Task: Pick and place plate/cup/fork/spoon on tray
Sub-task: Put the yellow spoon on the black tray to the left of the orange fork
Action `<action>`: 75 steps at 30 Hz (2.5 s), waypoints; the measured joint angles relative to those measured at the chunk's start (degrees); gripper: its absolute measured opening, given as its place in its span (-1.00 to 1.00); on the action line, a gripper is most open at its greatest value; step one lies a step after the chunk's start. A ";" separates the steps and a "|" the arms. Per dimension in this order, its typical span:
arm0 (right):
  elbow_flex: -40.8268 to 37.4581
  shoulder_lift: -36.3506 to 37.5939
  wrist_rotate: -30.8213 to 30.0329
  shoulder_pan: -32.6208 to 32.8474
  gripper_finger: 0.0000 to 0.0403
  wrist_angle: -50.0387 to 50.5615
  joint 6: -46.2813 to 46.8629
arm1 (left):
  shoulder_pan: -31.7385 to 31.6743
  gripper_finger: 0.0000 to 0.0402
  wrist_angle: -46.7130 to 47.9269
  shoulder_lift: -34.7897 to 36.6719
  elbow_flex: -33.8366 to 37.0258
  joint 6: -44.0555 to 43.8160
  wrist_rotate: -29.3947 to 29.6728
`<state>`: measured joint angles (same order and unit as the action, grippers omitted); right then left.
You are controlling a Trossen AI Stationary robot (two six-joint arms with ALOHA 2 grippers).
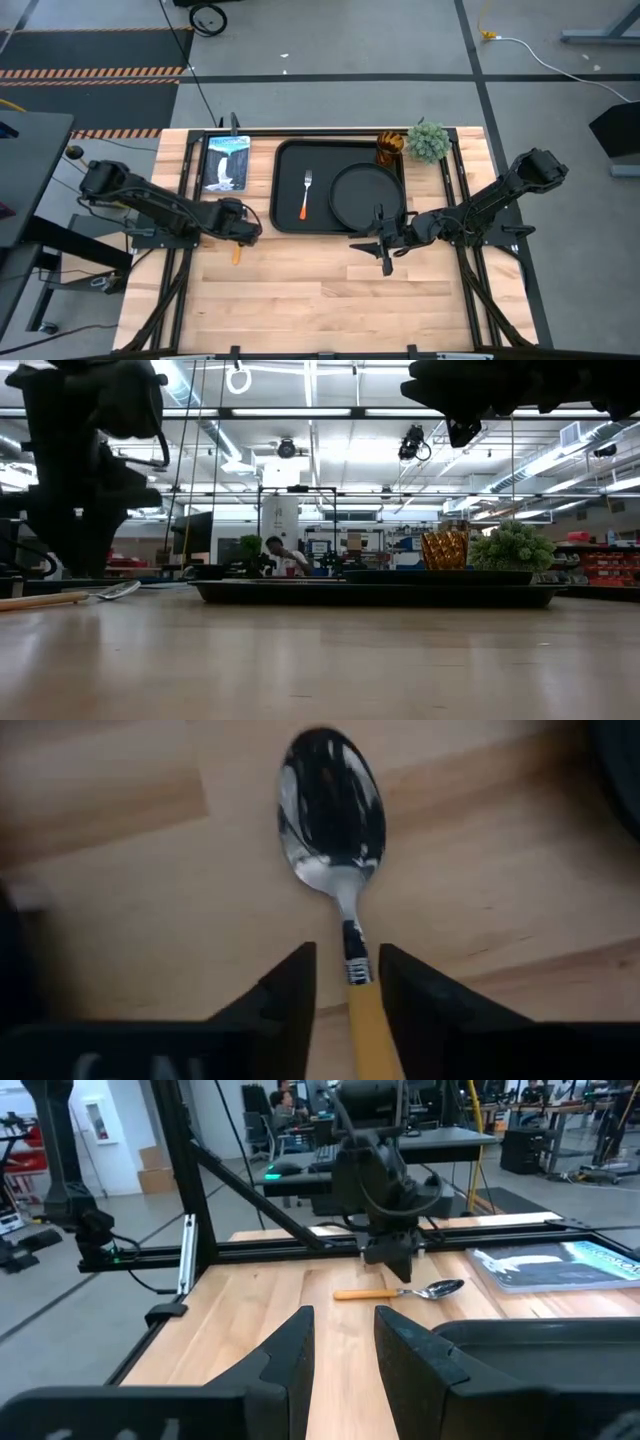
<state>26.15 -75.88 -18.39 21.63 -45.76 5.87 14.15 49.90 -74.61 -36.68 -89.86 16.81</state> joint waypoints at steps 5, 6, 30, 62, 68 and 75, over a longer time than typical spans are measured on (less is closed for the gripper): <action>0.00 0.00 0.00 0.00 -0.43 -0.20 0.00 | -0.11 -0.25 -6.03 -0.46 3.14 -1.10 -1.63; -0.02 0.01 0.00 0.00 -0.43 -0.37 0.00 | -0.11 -0.25 -7.40 -0.50 3.51 -1.10 -1.63; 0.00 0.00 0.02 0.00 -0.43 -0.94 -0.02 | -0.56 -0.46 -8.37 -5.11 3.47 -1.05 -4.06; 0.00 0.02 0.07 0.00 -0.43 -2.21 -1.19 | -5.74 -0.73 -6.26 -3.64 -9.43 6.54 8.40; 0.00 0.01 0.27 0.00 -0.43 -2.24 -1.55 | -10.76 -0.73 -8.66 -7.38 -16.16 15.43 11.26; 0.00 0.02 0.50 0.00 -0.43 -2.14 -1.55 | -14.94 -0.73 -9.79 -16.49 -25.16 22.73 11.70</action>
<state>26.15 -75.86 -17.89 21.63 -47.90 4.32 -0.78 40.11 -91.10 -61.85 -67.13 28.51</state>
